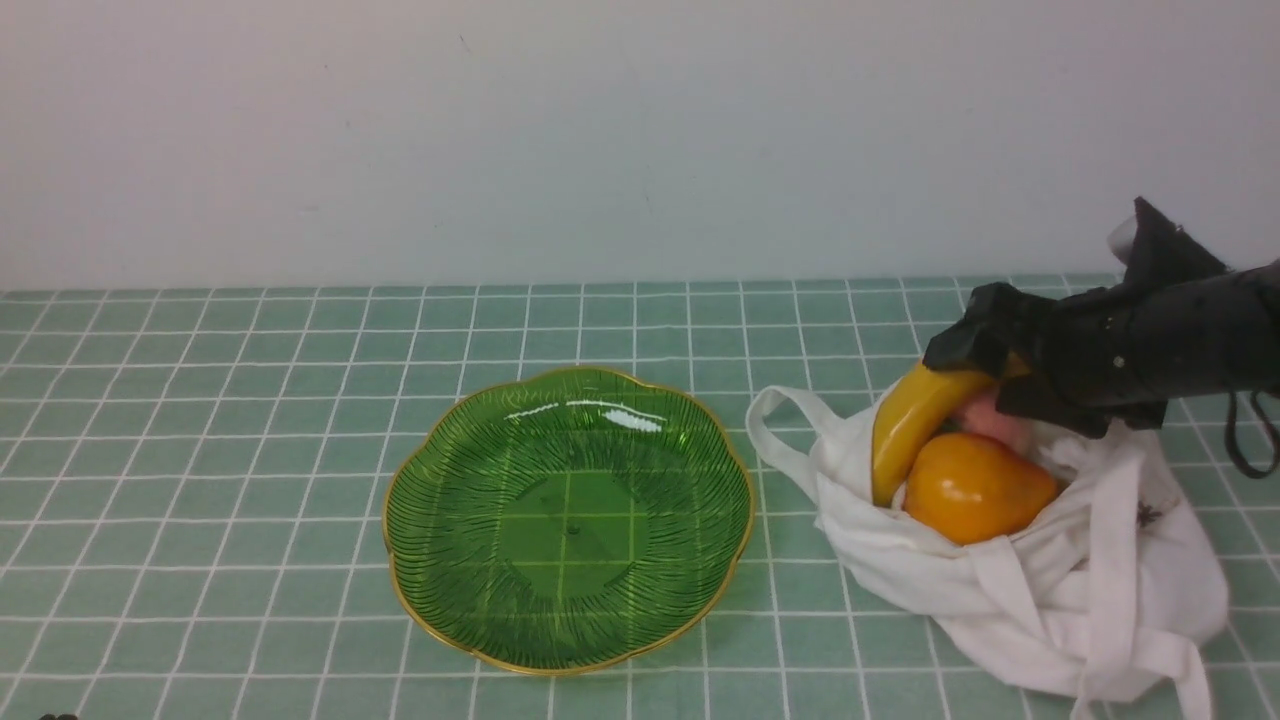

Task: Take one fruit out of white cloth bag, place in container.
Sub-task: 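Reach into the bag and grasp the banana with the right gripper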

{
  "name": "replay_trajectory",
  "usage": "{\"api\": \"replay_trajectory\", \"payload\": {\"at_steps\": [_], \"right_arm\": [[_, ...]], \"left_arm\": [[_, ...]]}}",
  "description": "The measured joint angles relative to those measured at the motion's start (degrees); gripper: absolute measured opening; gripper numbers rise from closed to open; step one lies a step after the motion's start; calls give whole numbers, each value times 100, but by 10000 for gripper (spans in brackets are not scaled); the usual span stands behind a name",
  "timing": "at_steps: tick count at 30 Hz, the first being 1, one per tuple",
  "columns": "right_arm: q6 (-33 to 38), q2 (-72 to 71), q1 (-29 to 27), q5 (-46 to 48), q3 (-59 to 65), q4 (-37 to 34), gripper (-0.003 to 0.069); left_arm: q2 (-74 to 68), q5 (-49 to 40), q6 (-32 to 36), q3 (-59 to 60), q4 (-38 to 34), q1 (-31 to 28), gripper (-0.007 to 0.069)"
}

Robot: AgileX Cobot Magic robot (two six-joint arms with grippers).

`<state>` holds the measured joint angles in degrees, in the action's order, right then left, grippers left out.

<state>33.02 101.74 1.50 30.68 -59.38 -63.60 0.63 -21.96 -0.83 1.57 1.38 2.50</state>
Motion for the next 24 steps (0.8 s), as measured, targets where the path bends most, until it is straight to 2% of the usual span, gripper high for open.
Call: {"api": "replay_trajectory", "payload": {"at_steps": [1,5,6,8,10,14,21,24], "right_arm": [[3,25,0,-14,-6,-19,444],[-3,41,6,32,-10,-142,249],[4,45,6,40,-10,-149,146],[54,53,6,18,2,-75,43],[95,84,6,1,13,-19,7],[144,15,6,54,13,5,-12],[176,-362,16,530,13,-80,-10],[178,-426,112,622,13,-57,23]], "left_arm": [[0,0,0,0,0,0,-8],[0,0,0,0,0,0,-8],[0,0,0,0,0,0,-8],[0,0,0,0,0,0,-8],[0,0,0,0,0,0,-8],[0,0,0,0,0,0,-8],[0,0,0,0,0,0,-8],[0,0,0,0,0,0,-8]]}}
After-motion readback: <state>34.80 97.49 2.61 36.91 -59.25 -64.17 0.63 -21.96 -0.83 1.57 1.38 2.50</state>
